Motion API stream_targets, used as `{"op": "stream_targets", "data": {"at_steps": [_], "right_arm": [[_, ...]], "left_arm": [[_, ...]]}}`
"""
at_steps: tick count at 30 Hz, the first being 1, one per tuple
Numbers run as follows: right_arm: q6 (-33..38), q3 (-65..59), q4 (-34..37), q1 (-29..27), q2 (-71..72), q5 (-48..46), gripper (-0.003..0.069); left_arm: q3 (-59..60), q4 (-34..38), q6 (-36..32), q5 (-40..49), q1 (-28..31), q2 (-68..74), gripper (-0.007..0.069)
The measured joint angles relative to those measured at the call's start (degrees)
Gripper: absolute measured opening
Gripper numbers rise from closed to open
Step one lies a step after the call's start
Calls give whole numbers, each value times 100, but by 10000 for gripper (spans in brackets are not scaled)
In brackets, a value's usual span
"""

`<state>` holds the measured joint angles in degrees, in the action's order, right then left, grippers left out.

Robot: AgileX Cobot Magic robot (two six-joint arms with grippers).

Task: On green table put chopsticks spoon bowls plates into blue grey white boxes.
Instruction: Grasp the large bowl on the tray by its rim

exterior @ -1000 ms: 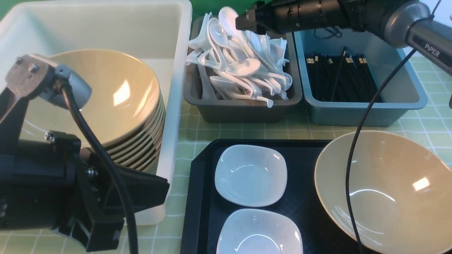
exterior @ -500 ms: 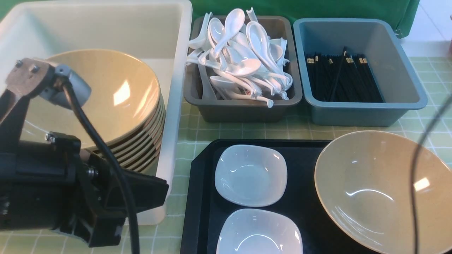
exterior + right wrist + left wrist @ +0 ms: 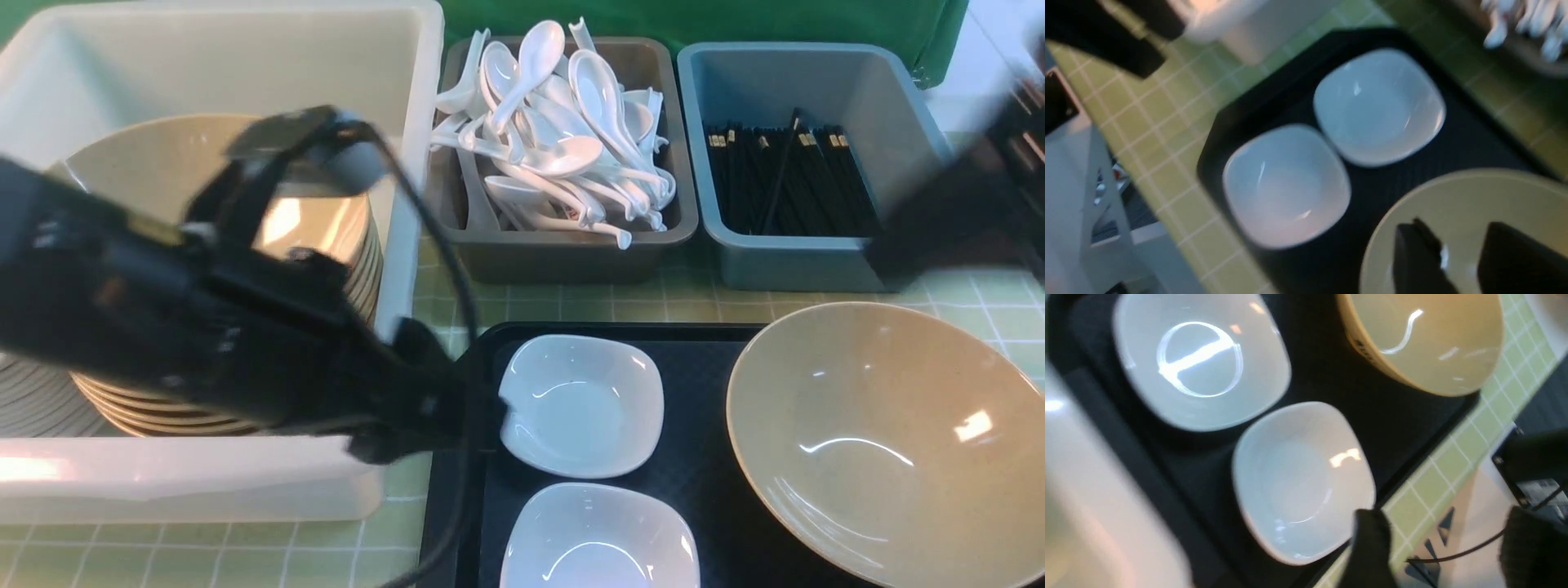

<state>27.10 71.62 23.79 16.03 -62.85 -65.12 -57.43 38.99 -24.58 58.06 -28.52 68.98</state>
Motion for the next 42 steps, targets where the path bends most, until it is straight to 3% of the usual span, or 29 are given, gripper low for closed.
{"op": "stream_targets", "data": {"at_steps": [3,7,12,21,26,29,31,42], "right_arm": [[-43,-692,24,5,657,191,64],[-160,-1503,18,7,1306,223,27],[-457,-1691,18,7,1788,223,25],[-471,-1691,24,7,2237,209,25],[-471,-1691,13,7,2300,186,26],[-473,-1691,13,7,2319,178,27],[-478,-1691,13,7,2323,185,29],[-555,-1626,44,7,2323,403,36]], "left_arm": [[-106,205,-132,-264,-474,387,496],[-628,310,-52,-580,-1139,1485,542],[-1841,310,760,-722,-1203,2971,541],[-3755,317,1288,-432,-1178,5229,533],[-4503,311,1200,-63,-1167,5830,338],[-4748,257,1179,106,-1115,5887,85],[-4784,251,1161,170,-1061,5876,28],[-4789,305,426,1049,-584,5083,17]]}}
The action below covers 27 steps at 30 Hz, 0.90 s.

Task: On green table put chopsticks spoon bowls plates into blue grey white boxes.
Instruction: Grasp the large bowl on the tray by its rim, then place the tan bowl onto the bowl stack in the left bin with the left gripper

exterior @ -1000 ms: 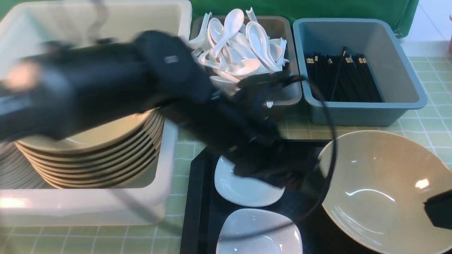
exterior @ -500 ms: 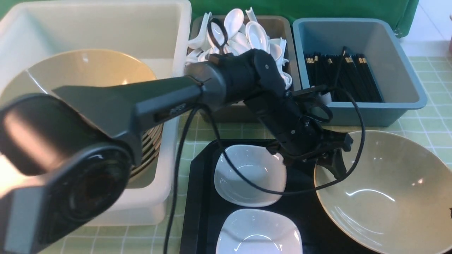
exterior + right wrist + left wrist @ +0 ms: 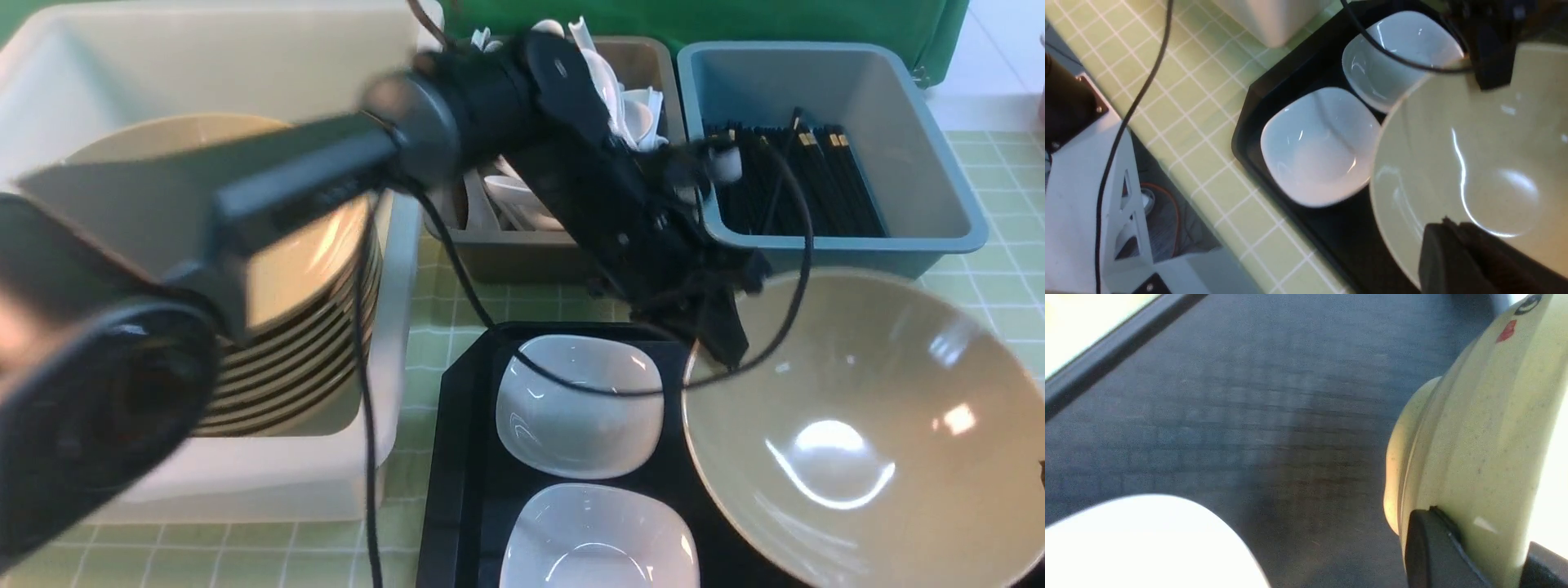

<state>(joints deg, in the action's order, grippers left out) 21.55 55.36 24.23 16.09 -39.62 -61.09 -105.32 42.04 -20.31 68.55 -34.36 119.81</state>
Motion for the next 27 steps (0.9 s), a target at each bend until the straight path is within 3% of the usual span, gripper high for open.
{"op": "stream_targets", "data": {"at_steps": [4,11,19,24,27], "right_arm": [[441,263,140,0,-74,193,36],[1034,885,1156,0,-843,336,41],[2630,1029,3007,136,-2178,453,47],[2604,1692,2693,815,-3084,696,48],[2251,1944,2198,1140,-3347,952,50]], "left_arm": [[0,204,-141,151,364,-617,17],[343,102,-160,233,2037,-2311,17],[2075,253,-160,264,5377,-3878,17],[3230,283,100,141,6971,-3999,17],[3423,97,204,88,7112,-3993,17]]}}
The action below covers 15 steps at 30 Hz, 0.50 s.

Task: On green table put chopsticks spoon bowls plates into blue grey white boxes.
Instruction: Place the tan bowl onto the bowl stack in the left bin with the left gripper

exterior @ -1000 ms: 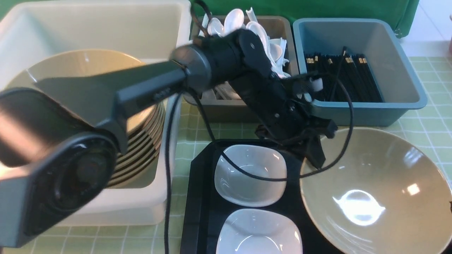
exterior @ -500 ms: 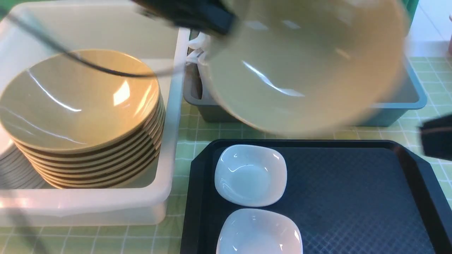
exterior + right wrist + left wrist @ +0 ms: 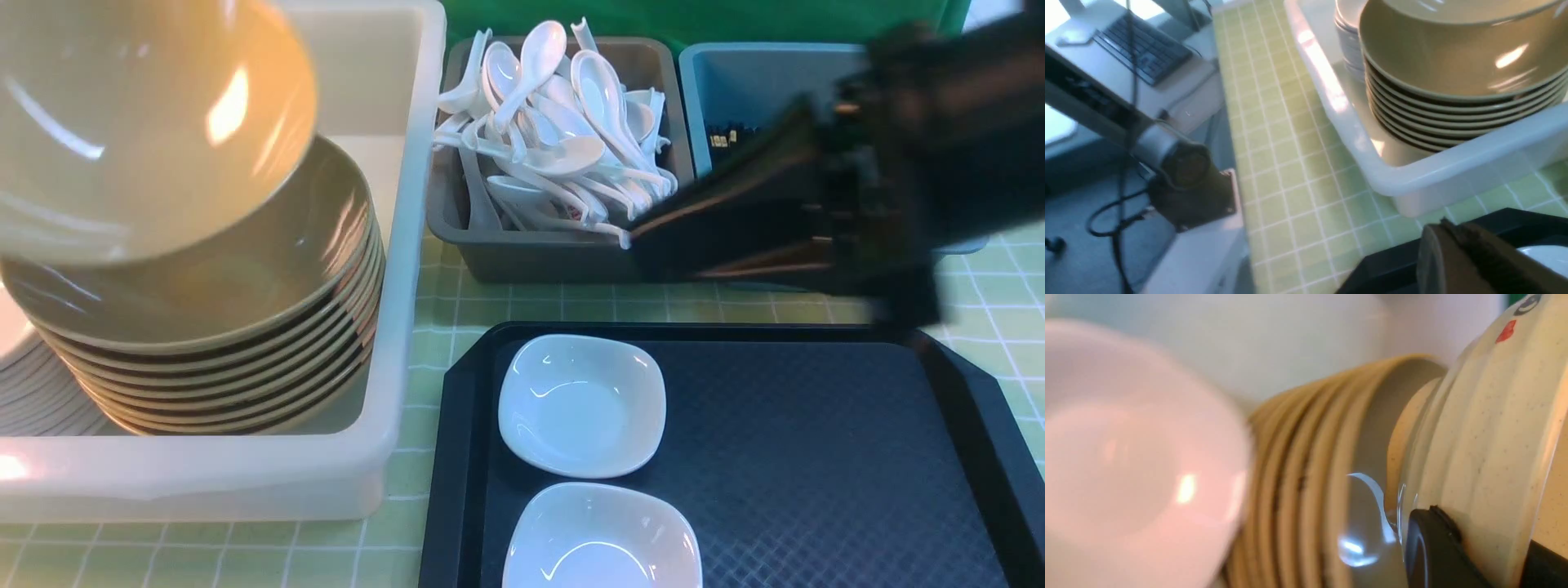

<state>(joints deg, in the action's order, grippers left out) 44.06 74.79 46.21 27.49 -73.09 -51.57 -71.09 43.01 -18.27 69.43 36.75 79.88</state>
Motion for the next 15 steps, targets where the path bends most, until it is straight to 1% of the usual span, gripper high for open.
{"op": "stream_targets", "data": {"at_steps": [1,3,5,9,15], "right_arm": [[-261,125,-341,202,-138,170,53],[-683,222,-808,404,-345,436,56],[-827,236,-959,461,-479,530,57],[-952,236,-1062,473,-632,548,62],[-962,236,-1069,473,-637,542,69]], "left_arm": [[50,-116,12,0,-8,6,17],[67,-269,104,78,-117,-7,17],[67,-356,223,104,-289,-12,17],[67,-680,495,110,-682,-12,17],[67,-1104,874,82,-1076,-12,24]]}}
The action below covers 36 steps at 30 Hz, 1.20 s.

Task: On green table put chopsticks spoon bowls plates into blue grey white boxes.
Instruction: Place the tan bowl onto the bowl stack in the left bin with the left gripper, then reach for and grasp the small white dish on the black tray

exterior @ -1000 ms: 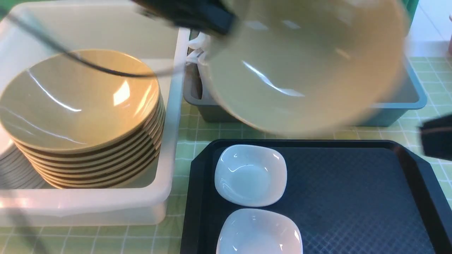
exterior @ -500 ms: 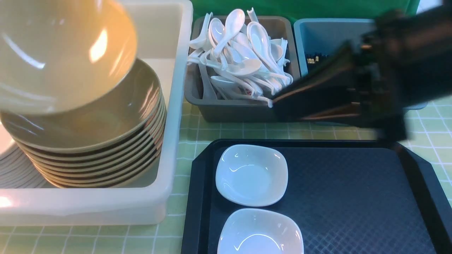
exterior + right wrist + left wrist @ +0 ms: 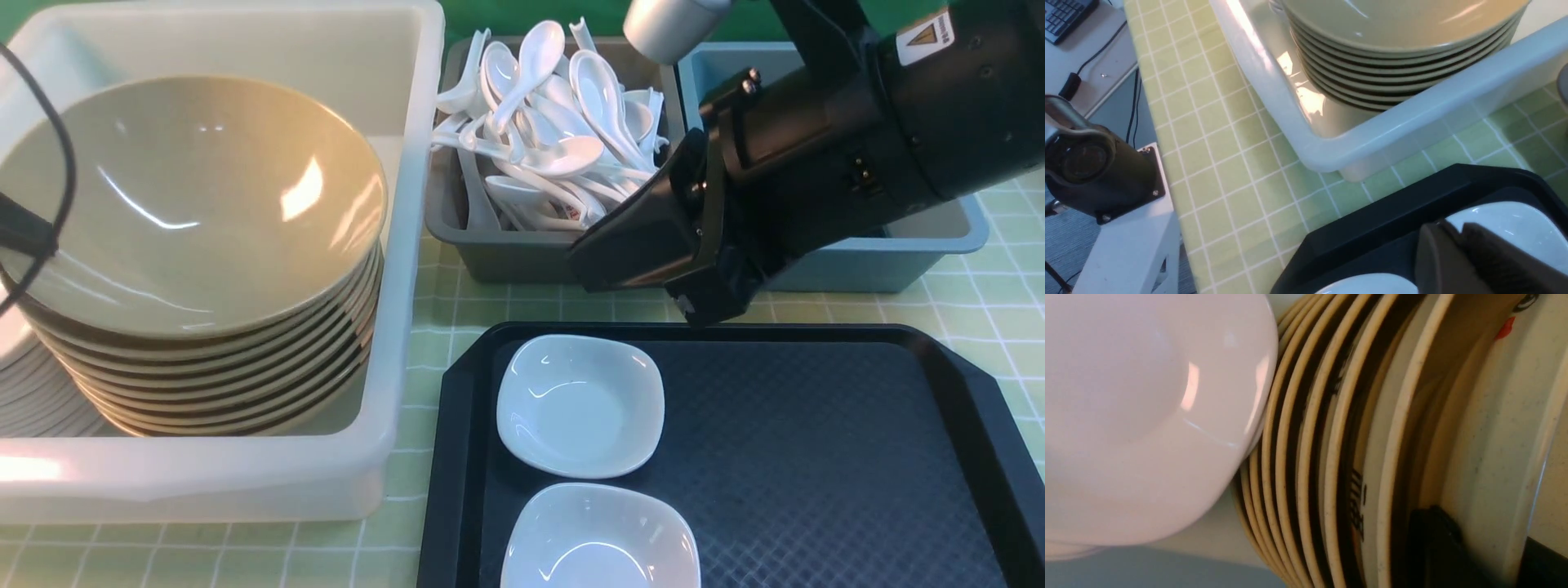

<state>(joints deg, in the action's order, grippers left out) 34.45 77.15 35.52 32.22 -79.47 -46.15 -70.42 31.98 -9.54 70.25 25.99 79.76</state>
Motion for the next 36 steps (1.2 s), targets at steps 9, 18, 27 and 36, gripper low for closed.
{"op": "stream_targets", "data": {"at_steps": [9,18,27,36], "right_arm": [[-1145,0,-532,0,0,-39,117],[-1869,-212,-1037,0,0,-58,245],[-2635,-1317,-1113,-484,-249,201,344],[-1954,-1713,324,-1278,-1304,1052,360]], "left_arm": [[-5,-292,27,-4,-163,-196,283],[-69,-668,41,-72,-170,-668,595],[-866,-1410,460,89,-538,-1043,633],[-271,-418,-560,-70,-3650,-1871,605]]}}
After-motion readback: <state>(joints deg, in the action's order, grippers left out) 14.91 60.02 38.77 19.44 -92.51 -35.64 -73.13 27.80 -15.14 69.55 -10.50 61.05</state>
